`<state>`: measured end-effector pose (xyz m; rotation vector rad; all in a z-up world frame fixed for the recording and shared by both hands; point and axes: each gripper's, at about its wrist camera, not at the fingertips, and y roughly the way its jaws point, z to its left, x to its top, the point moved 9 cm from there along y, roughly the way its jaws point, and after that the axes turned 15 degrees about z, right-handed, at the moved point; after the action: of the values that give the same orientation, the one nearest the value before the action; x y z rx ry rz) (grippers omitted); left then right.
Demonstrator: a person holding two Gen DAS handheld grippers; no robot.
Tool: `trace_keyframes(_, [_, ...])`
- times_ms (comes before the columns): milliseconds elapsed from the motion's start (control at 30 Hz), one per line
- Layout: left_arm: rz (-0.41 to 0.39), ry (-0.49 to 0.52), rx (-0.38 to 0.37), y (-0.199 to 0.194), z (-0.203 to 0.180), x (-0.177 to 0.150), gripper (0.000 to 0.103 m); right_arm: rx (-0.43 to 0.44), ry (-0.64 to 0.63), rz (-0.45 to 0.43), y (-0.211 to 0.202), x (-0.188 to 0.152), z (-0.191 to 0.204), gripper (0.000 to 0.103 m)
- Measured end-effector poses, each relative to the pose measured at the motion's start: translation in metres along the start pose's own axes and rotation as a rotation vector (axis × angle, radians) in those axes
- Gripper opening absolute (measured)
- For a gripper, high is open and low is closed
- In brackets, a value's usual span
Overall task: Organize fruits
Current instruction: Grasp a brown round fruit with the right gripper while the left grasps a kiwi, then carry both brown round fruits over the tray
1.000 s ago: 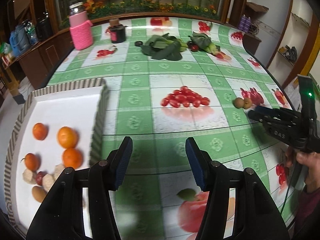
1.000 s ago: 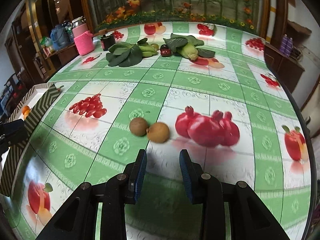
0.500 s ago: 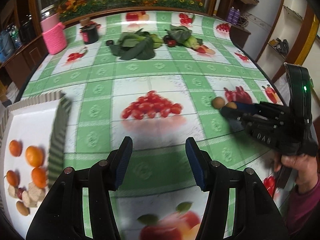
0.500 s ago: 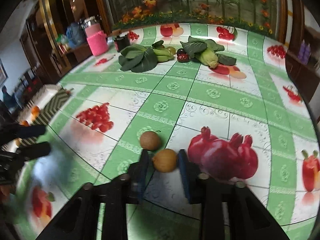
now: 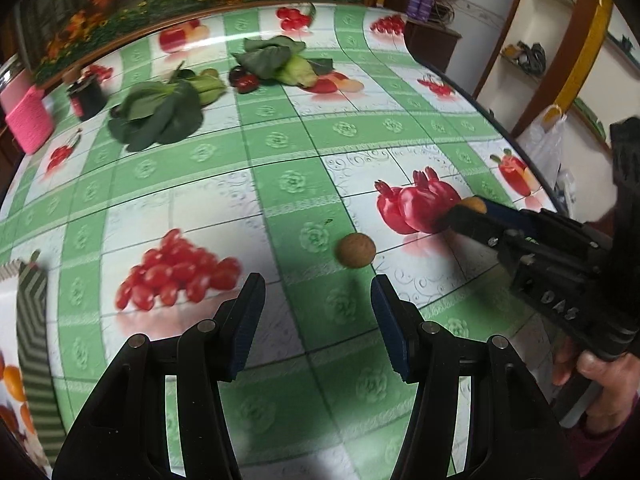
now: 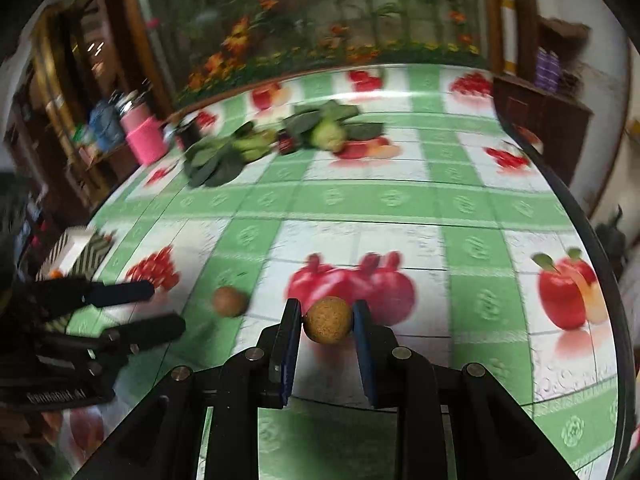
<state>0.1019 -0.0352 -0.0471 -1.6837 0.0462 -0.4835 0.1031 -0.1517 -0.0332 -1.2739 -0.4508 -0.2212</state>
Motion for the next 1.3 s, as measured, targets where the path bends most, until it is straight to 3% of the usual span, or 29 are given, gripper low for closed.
trace_keyframes(200, [0.013,-0.020,-0.054,0.017,-0.006,0.012,0.055,0.038,0.054,-0.005,0.001,0.001,-0.009,0.026])
trace_keyframes(433, [-0.013,0.010,-0.043,0.019,-0.012,0.018,0.054,0.051,0.031,0.011,0.008,0.000,-0.002,0.026])
trace_keyframes(600, [-0.021,0.024,-0.015,0.021,-0.014,0.019,0.038,0.051,0.029,0.012,0.009,0.000,-0.002,0.026])
trace_keyframes(667, [-0.024,0.029,-0.003,0.021,-0.014,0.019,0.022,0.049,0.029,0.014,0.009,-0.001,-0.001,0.026])
trace_keyframes(1033, [-0.043,0.026,0.042,0.003,-0.007,-0.001,0.022,0.048,0.006,0.017,0.007,-0.002,0.011,0.026])
trace_keyframes(1300, [-0.048,-0.044,0.122,-0.011,0.023,-0.035,0.022,0.058,-0.058,0.028,0.006,-0.014,0.053,0.026])
